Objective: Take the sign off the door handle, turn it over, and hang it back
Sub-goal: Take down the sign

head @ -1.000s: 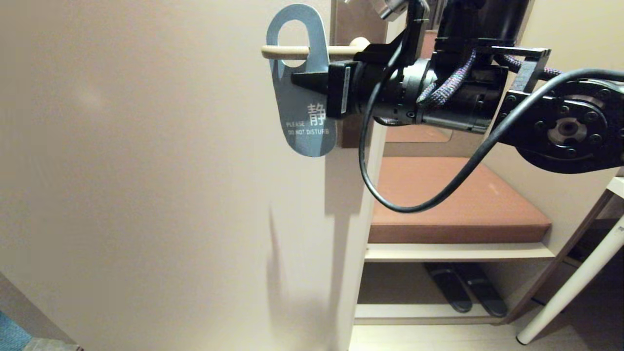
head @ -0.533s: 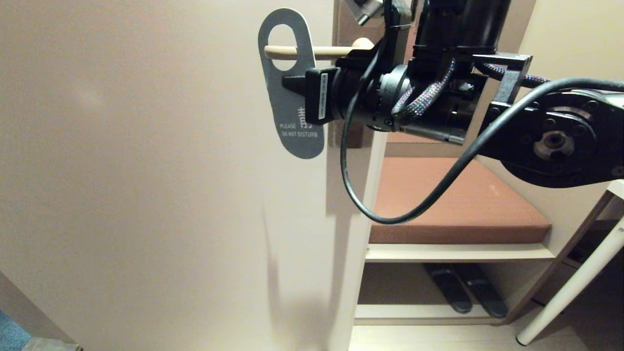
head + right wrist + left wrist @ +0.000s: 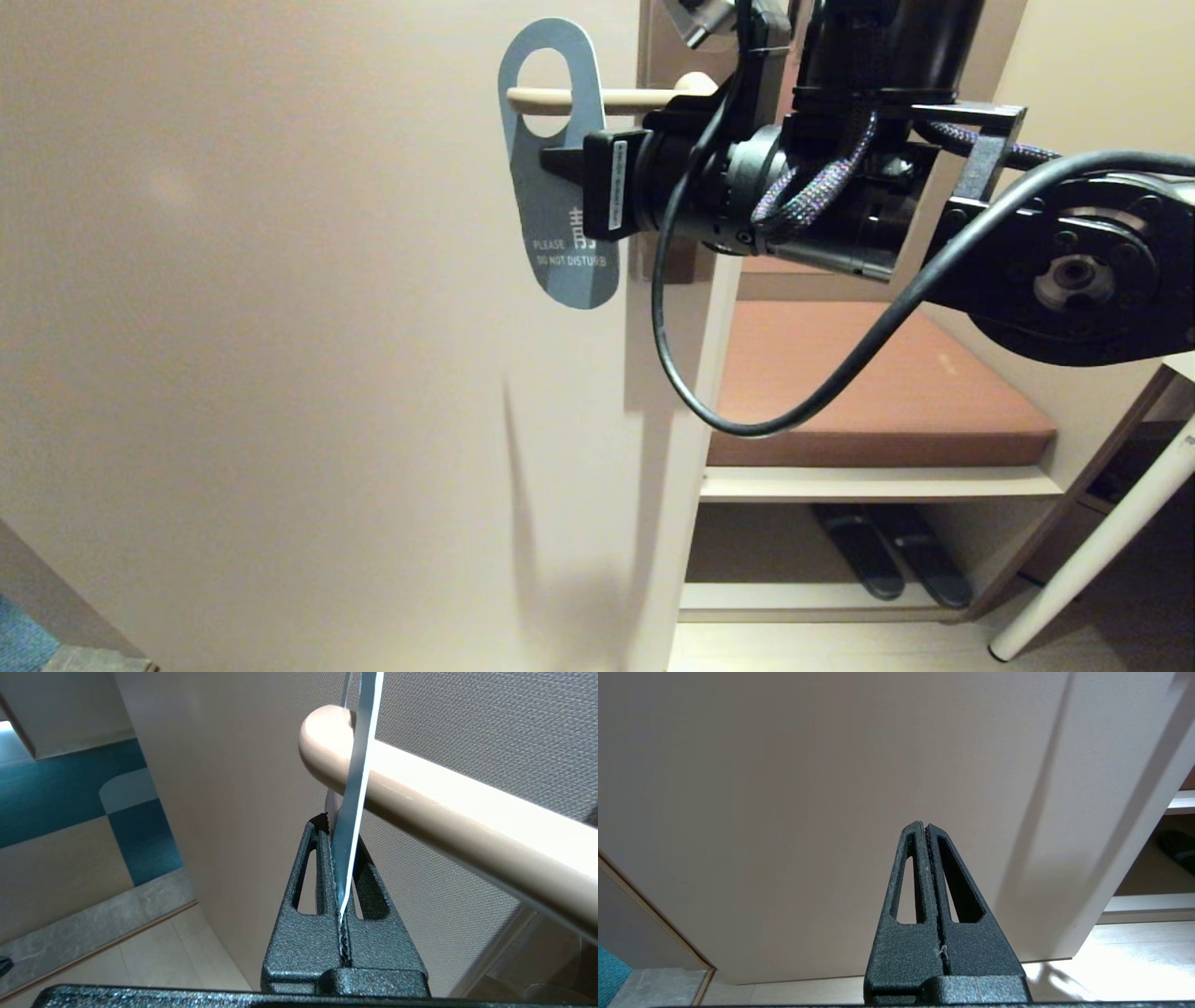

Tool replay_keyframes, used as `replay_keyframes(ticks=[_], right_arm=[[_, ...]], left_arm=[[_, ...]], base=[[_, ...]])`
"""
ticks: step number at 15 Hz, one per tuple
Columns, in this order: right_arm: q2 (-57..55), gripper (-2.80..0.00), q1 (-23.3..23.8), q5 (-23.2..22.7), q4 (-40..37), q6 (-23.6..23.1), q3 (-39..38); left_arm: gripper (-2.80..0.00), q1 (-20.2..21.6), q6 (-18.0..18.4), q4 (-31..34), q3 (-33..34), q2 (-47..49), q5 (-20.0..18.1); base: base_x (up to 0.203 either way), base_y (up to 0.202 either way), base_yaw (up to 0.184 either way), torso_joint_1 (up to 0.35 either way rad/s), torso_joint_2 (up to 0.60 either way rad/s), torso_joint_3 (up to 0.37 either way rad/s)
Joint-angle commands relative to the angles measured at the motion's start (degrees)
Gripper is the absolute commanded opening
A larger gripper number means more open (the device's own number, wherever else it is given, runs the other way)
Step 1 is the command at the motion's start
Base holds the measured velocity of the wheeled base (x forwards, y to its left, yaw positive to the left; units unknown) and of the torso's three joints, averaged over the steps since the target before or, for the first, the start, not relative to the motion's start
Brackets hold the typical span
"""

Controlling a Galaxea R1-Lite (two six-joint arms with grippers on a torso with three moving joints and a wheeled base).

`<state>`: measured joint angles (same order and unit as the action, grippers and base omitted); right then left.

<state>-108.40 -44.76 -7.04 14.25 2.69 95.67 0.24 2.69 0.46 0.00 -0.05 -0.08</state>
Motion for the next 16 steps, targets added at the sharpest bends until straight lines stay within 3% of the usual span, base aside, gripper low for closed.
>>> replay_keyframes(ticks=[1,10,16], right_arm=[[0.12,-2.8,-0.94,-0.17,0.08,0.08,0.13],[2.19,-2.8,-2.61,-0.51,0.08,0.0,-1.24],[11.51,-2.8,-2.53,-3.88,-0.38,-0.19,-10.71]], left_arm=[[-2.8,0.02,0.03,-0.02,0.0,0.05,-0.01],[-2.8,0.02,0.03,-0.02,0.0,0.05,-0.01],[-2.8,0.02,0.03,-0.02,0.0,0.05,-0.01]], base=[[0.0,0.0,0.0,0.0,0.0,0.0],[0.0,0.0,0.0,0.0,0.0,0.0],[0.0,0.0,0.0,0.0,0.0,0.0]])
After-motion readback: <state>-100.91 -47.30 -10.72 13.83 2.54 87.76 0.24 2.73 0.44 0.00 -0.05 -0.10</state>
